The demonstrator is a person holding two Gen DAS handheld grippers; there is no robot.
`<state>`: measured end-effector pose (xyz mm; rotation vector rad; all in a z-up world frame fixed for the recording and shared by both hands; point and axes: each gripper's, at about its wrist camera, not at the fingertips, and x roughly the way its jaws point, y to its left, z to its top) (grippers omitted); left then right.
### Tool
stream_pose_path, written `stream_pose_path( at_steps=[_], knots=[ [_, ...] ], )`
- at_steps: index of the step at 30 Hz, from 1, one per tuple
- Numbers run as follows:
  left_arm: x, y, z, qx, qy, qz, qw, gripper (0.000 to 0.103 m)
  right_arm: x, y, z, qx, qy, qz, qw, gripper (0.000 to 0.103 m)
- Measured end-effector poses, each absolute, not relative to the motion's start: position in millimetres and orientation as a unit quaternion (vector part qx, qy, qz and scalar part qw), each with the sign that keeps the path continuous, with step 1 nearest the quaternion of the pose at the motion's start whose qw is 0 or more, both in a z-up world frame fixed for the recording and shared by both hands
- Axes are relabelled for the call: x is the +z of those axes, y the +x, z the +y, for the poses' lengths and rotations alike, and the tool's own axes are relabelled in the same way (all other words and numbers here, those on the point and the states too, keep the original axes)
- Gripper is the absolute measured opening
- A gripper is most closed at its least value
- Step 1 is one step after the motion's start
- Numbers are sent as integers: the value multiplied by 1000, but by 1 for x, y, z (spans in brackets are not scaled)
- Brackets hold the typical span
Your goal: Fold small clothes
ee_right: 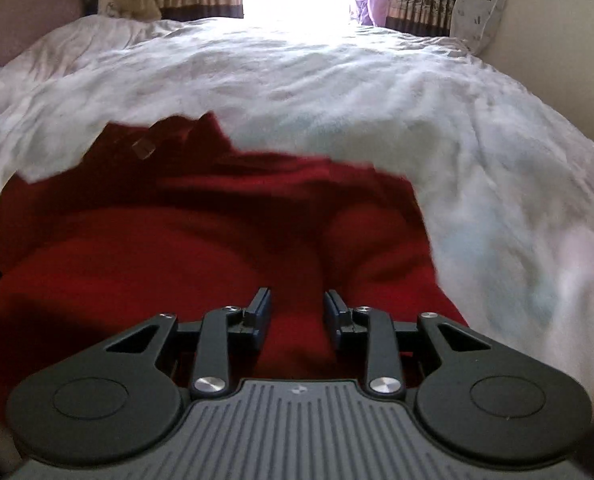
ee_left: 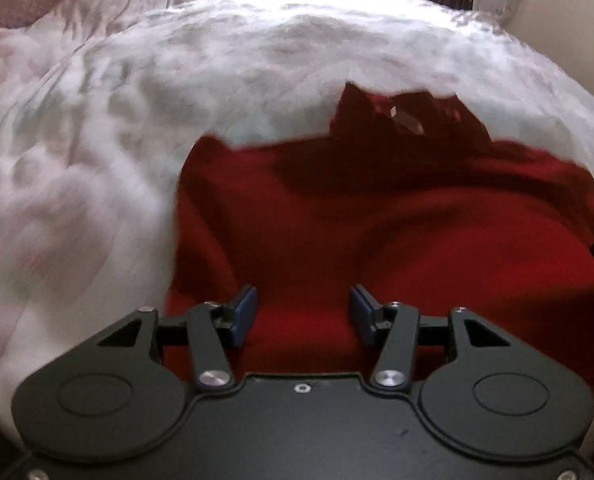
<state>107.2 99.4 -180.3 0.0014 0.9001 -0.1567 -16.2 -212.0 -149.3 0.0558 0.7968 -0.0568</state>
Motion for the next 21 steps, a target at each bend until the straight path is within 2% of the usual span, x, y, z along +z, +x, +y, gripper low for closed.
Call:
stream_pose_path(
  at_steps=[7, 14, 18, 21],
  knots=[
    [-182, 53, 125, -82, 8, 471, 878, 59, -145, -42, -215, -34, 27, 433, 900, 35],
    [-181, 32, 115, -90, 88, 500, 857, 59, -158, -64, -233, -50, 66, 513, 854, 35],
    [-162, 24, 107, -97, 106, 483, 864, 58, -138, -73, -231, -36, 74, 477, 875, 35],
    [-137, 33, 101, -130, 62, 447, 883, 58, -113, -63, -217, -5, 66, 430, 900, 35]
  ],
)
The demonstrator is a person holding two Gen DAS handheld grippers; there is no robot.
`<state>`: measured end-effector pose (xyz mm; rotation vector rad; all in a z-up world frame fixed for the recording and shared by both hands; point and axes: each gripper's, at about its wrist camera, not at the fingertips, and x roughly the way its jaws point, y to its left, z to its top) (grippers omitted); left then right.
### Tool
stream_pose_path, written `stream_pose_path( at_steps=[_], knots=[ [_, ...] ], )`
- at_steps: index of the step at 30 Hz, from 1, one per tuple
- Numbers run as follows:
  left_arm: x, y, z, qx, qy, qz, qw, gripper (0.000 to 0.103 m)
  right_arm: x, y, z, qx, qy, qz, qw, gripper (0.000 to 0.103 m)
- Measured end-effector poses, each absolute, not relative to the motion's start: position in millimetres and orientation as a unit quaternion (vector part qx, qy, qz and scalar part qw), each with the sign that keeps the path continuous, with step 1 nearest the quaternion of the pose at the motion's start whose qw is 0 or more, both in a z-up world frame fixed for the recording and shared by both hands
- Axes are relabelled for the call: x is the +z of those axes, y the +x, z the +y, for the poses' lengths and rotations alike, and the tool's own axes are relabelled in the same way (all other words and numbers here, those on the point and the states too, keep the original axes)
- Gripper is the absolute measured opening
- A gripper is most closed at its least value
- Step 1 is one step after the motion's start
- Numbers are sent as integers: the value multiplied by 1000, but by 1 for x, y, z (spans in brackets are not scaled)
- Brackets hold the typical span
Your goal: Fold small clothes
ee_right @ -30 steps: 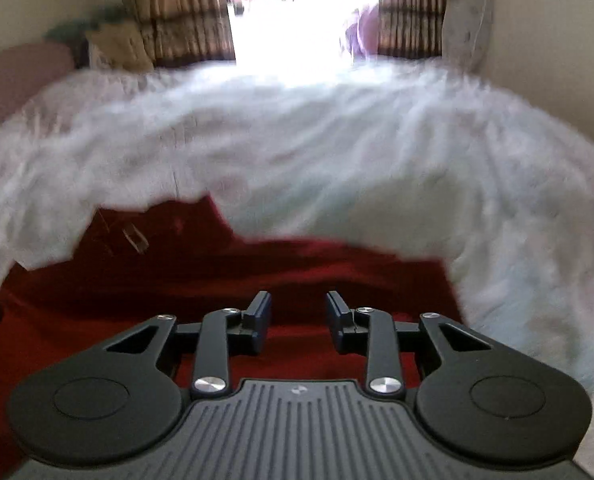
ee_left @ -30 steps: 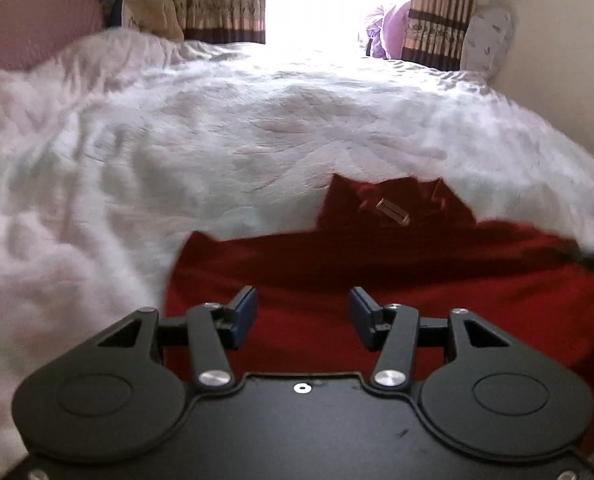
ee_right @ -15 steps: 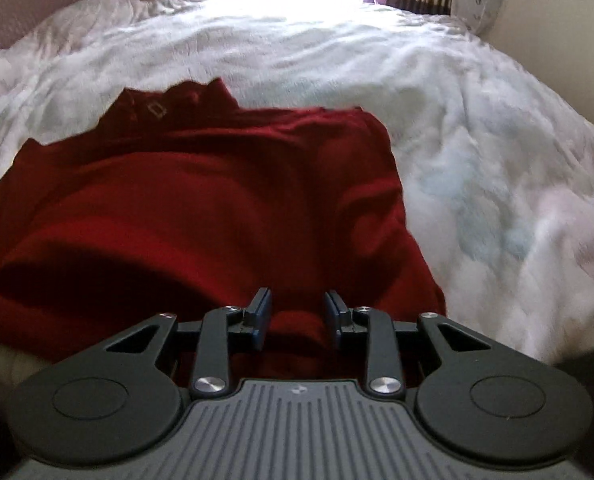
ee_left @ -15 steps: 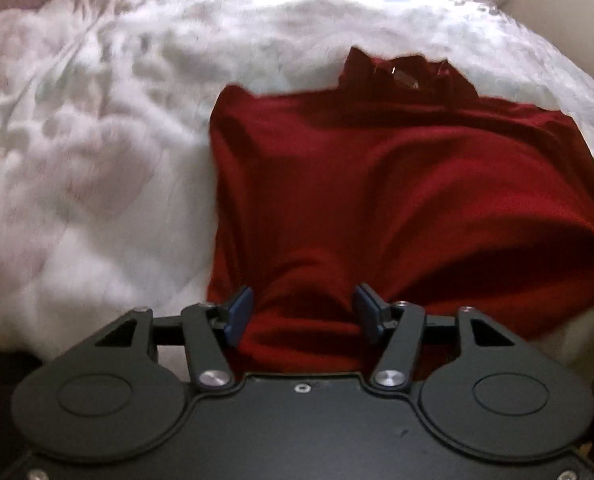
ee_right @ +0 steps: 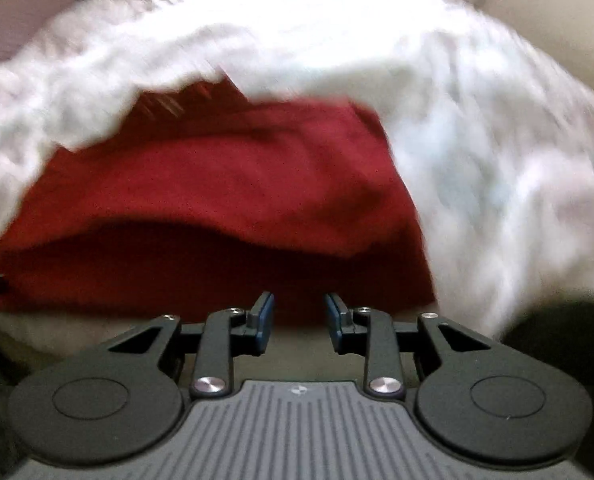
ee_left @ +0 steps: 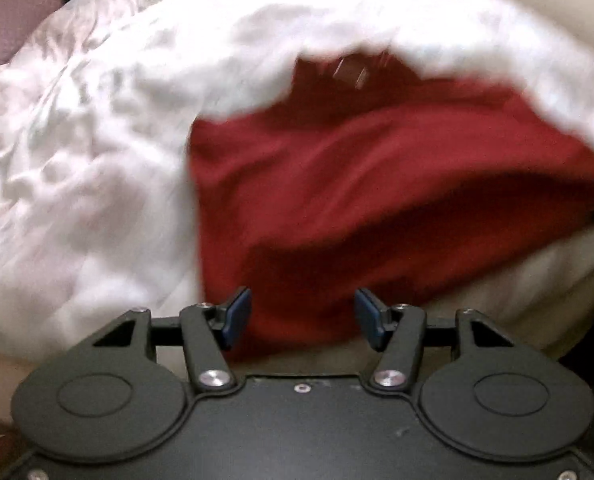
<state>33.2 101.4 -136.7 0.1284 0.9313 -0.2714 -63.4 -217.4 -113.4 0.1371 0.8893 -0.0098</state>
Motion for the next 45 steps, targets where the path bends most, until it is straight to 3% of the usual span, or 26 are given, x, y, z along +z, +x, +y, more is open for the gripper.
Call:
stream_pose_path(
  at_steps=[4, 7, 12, 20, 25, 27, 30, 33, 37, 43, 45],
  knots=[
    [-120, 62, 82, -142, -10, 373, 917, 59, -89, -31, -194, 29, 54, 351, 934, 38],
    [-134, 101, 63, -108, -77, 342, 930, 58, -102, 17, -179, 25, 80, 312, 947, 38],
    [-178, 138, 20, -115, -40, 424, 897, 58, -156, 80, -166, 16, 106, 406, 907, 37],
    [-181, 68, 27, -143, 57, 447, 881, 59, -153, -17, -153, 54, 42, 424, 903, 37],
    [-183, 41, 28, -154, 109, 468, 863, 59, -142, -34, -162, 54, 60, 454, 887, 37],
    [-187, 35, 35, -160, 104, 482, 855, 59, -147, -31, -169, 57, 70, 485, 870, 37],
    [-176, 29, 53, -170, 68, 481, 858, 59, -137, -48, -188, 73, 112, 468, 873, 35],
    [-164, 22, 86, -156, 21, 484, 861, 59, -122, -58, -213, 51, 146, 449, 880, 41],
    [-155, 20, 117, -114, 11, 466, 877, 59, -109, -71, -242, -7, 128, 428, 894, 48],
    [-162, 35, 140, -99, -19, 471, 876, 59, -116, -72, -260, -63, 97, 428, 896, 48],
    [-164, 34, 137, -103, -10, 466, 879, 51, -115, -72, -264, -60, 100, 427, 897, 48]
  ],
)
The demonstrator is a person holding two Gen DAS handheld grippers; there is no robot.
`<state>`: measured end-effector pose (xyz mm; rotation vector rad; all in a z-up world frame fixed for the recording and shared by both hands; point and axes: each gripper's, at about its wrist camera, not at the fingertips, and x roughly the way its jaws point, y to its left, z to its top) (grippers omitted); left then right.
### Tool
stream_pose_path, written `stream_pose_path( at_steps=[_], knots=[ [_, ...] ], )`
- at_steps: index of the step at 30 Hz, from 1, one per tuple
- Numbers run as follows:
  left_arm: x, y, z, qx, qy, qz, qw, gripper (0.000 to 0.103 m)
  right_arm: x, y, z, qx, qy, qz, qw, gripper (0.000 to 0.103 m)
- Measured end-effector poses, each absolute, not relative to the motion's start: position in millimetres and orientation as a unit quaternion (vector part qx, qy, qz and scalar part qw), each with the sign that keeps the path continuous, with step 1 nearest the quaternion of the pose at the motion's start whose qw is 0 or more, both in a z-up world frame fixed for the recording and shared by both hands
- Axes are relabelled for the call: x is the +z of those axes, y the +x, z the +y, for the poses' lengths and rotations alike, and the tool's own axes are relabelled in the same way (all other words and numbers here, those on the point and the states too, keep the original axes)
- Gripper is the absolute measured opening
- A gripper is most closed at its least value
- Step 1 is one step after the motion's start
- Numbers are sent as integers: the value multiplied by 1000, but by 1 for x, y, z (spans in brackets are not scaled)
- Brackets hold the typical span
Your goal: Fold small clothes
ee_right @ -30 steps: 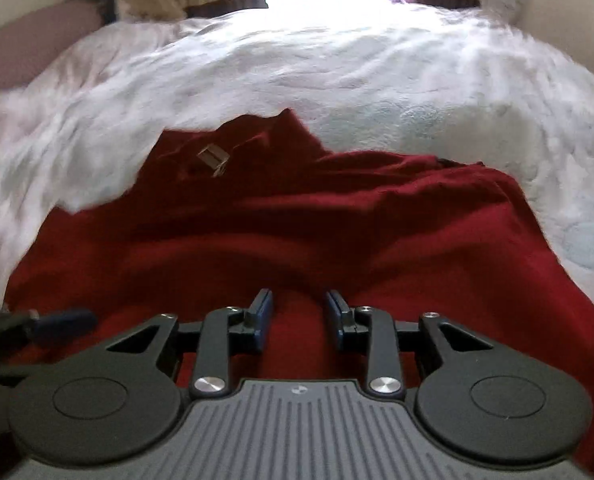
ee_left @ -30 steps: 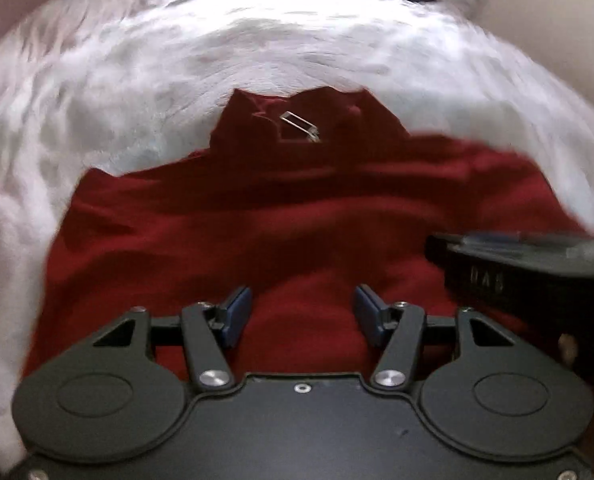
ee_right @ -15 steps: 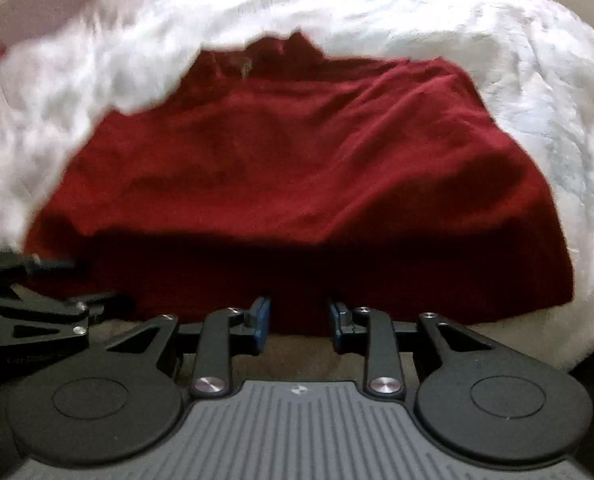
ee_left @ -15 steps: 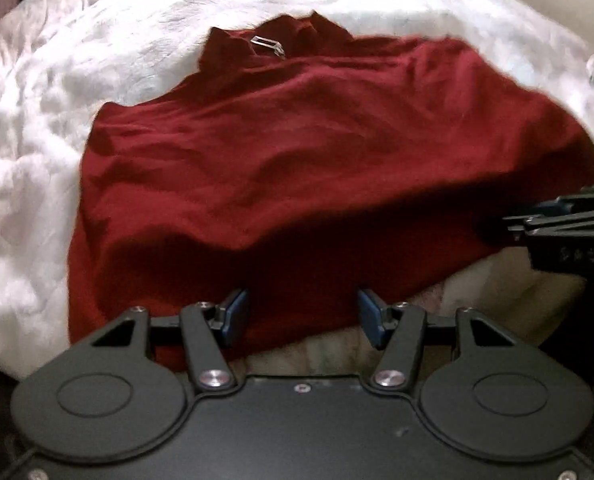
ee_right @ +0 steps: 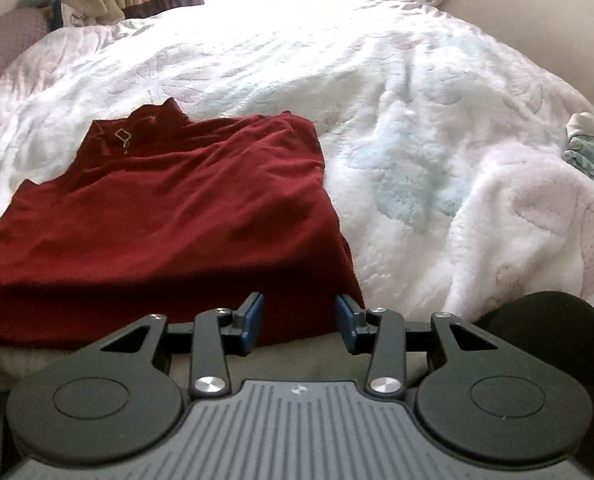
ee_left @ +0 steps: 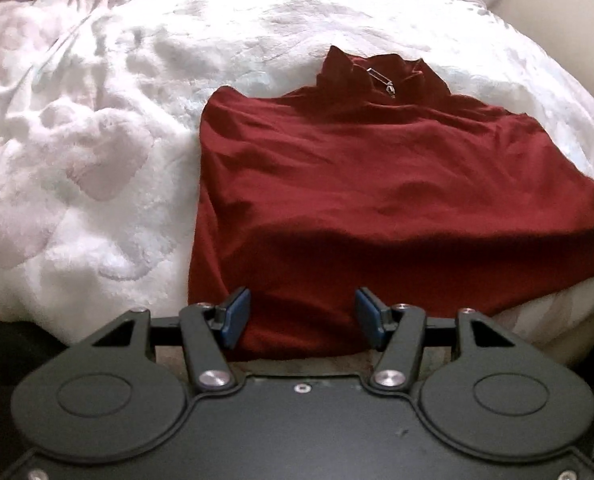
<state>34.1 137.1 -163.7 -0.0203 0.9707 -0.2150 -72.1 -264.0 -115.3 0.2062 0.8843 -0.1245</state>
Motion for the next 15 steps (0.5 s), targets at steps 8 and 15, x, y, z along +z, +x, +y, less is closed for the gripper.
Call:
stream_pose_path(
  at_steps=[8, 15],
  knots=[
    [-163, 32, 146, -123, -44, 457, 880, 0, -128, -59, -249, -56, 55, 448, 891, 0],
    [-136, 19, 161, -139, -61, 436, 887, 0, -93, -83, -260, -77, 44, 403, 911, 0]
  ],
)
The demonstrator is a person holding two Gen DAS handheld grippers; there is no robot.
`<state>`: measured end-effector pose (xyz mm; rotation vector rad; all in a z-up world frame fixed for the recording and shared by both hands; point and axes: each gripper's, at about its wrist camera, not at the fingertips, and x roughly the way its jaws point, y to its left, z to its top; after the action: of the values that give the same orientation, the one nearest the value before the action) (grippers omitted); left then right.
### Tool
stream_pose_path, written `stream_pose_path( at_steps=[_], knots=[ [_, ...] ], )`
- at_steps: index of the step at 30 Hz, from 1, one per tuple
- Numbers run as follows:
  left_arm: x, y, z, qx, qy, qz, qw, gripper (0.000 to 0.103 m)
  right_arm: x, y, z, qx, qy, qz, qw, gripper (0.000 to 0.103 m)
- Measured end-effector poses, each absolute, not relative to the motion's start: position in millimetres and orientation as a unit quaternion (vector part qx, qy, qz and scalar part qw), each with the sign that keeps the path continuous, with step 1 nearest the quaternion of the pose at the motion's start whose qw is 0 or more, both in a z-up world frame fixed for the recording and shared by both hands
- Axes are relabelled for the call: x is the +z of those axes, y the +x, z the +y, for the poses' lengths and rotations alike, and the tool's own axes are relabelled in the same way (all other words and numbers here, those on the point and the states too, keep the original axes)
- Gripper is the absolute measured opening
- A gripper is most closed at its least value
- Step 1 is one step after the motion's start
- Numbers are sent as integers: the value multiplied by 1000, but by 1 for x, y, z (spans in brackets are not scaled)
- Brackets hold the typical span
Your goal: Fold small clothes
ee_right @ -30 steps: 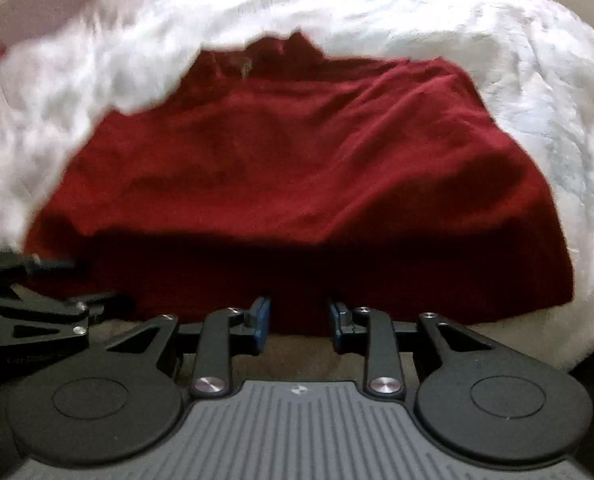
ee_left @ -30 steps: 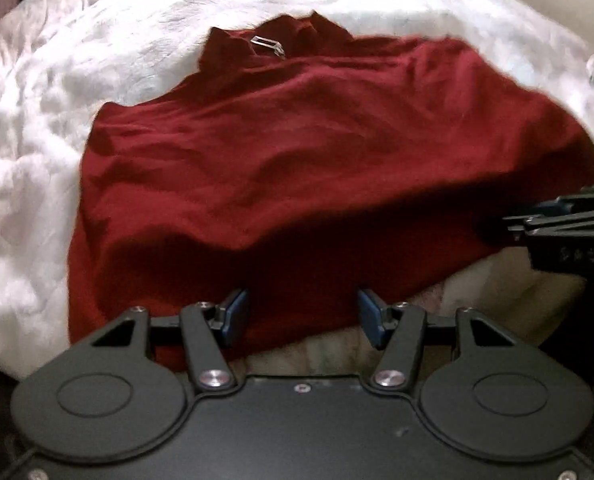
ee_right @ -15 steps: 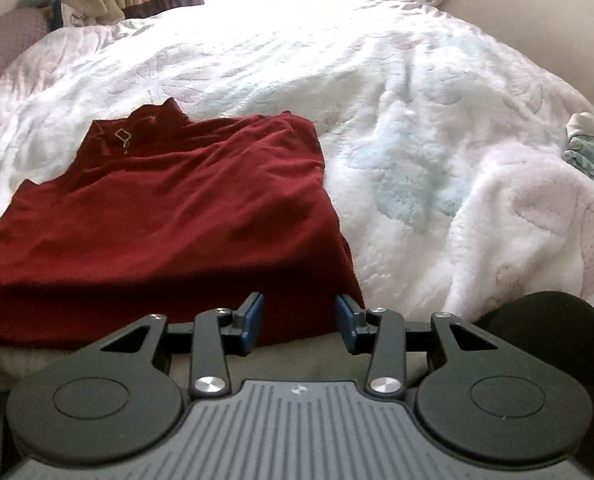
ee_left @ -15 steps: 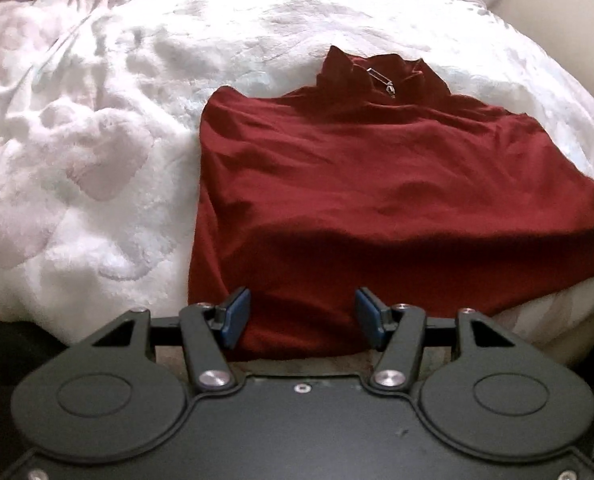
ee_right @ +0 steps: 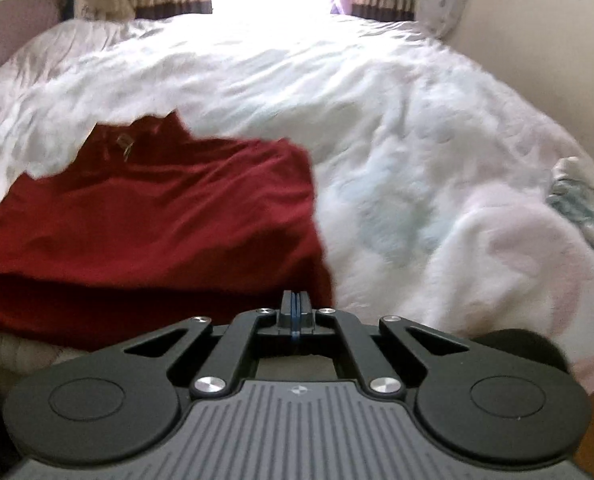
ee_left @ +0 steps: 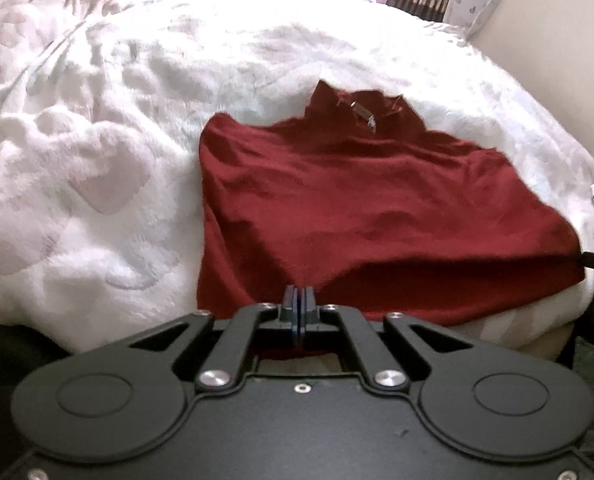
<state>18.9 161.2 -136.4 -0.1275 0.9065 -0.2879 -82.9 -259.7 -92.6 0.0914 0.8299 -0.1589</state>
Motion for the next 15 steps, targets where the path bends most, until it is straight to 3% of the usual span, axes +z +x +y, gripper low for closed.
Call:
stream_pose_path(
  at_steps=[3, 4, 5, 6, 8, 9, 11, 12, 13, 14, 15],
  knots=[
    [-127, 16, 164, -141, -56, 438, 886, 1, -86, -88, -273, -92, 48, 398, 911, 0],
    [-128, 18, 163, -132, -47, 445, 884, 5, -87, -89, -277, -98, 54, 393, 913, 7],
    [-131, 20, 161, -116, -34, 451, 884, 18, -90, -87, -280, -96, 57, 399, 910, 18],
    [-135, 22, 160, -99, -20, 457, 884, 41, -94, -84, -281, -94, 59, 406, 907, 23],
    [-145, 26, 160, -83, -12, 472, 878, 44, -103, -79, -278, -85, 60, 415, 904, 43],
    [-149, 28, 161, -80, -15, 478, 874, 45, -107, -77, -275, -82, 59, 418, 903, 44],
    [-154, 30, 161, -77, -20, 481, 873, 45, -116, -71, -270, -76, 56, 429, 898, 43],
    [-155, 30, 161, -78, -23, 478, 875, 44, -122, -68, -267, -79, 52, 436, 895, 35],
    [-155, 30, 161, -81, -25, 474, 877, 41, -126, -65, -266, -84, 51, 445, 890, 4],
    [-155, 30, 162, -88, -30, 470, 878, 36, -128, -64, -266, -88, 53, 448, 888, 3],
    [-155, 29, 164, -91, -36, 466, 879, 15, -126, -66, -266, -85, 59, 442, 891, 3]
  ],
)
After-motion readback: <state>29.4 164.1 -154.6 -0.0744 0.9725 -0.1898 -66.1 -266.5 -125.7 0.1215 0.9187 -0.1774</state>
